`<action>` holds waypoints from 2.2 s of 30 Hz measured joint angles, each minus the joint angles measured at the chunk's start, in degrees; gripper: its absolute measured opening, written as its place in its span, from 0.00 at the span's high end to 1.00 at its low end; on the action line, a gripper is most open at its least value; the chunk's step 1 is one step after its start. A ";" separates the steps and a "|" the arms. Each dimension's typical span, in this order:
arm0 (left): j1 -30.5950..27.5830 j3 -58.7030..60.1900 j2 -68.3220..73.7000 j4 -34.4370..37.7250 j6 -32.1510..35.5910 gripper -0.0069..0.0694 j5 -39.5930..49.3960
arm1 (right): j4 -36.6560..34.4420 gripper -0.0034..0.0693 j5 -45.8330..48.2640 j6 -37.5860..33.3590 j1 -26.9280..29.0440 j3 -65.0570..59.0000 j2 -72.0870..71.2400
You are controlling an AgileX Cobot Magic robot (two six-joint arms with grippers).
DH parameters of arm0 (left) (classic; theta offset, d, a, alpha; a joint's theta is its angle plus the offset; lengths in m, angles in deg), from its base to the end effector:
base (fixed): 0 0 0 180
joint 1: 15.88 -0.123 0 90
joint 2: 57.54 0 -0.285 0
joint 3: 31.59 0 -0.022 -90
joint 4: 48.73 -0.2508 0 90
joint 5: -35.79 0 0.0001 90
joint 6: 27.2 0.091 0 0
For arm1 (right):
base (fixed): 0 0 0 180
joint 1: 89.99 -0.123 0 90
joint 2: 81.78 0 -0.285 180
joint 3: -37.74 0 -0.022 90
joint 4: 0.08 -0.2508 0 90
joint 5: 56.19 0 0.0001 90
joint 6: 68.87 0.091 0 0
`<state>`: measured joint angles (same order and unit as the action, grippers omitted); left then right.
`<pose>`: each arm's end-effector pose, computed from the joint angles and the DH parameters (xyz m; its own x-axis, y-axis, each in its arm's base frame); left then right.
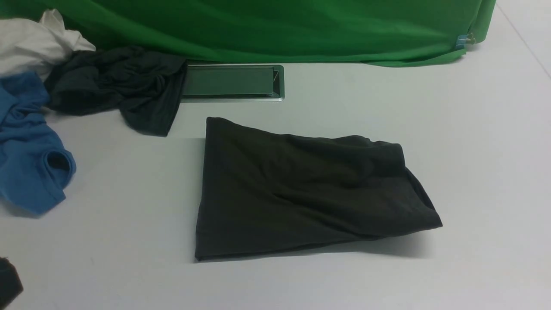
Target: Fold a long-sleeved shirt on a white desktop.
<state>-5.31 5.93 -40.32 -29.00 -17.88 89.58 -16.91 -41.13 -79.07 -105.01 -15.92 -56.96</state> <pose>-0.0010 -0.0251 0.3446 -0.3048 0.0118 -0.9523 0.4191 0.8995 -0.1230 0.0690 0.0256 0.3096 -0.0840 0.0869 -0.9927 -0.3239 0.9397 0.1096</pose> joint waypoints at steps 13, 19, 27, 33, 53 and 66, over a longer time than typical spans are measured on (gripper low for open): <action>-4.92 27.80 -4.27 -14.40 -2.50 0.88 -37.98 | 0.00 0.82 0.00 0.00 0.00 0.00 0.00; -6.58 39.73 -9.21 -15.37 -5.77 0.88 -37.69 | 0.00 0.79 0.00 0.00 0.00 0.00 0.00; -6.59 40.07 -9.57 -17.63 -6.24 0.88 -39.01 | 0.00 0.76 0.00 0.19 0.00 0.00 0.00; -6.59 40.07 -9.57 -17.95 -6.24 0.87 -39.07 | 0.00 0.74 0.00 0.19 0.00 0.00 0.00; -6.59 40.07 -9.57 -17.99 -5.40 0.87 -39.14 | -0.07 0.67 0.00 0.18 3.77 0.00 -0.16; -6.59 40.07 -9.57 -17.99 -5.29 0.87 -39.24 | 9.09 0.64 1.36 -2.53 17.27 -0.91 -3.26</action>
<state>-11.90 45.99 -49.89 -46.99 -23.16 50.34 -7.82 -39.76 -81.60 -87.74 -16.83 -60.22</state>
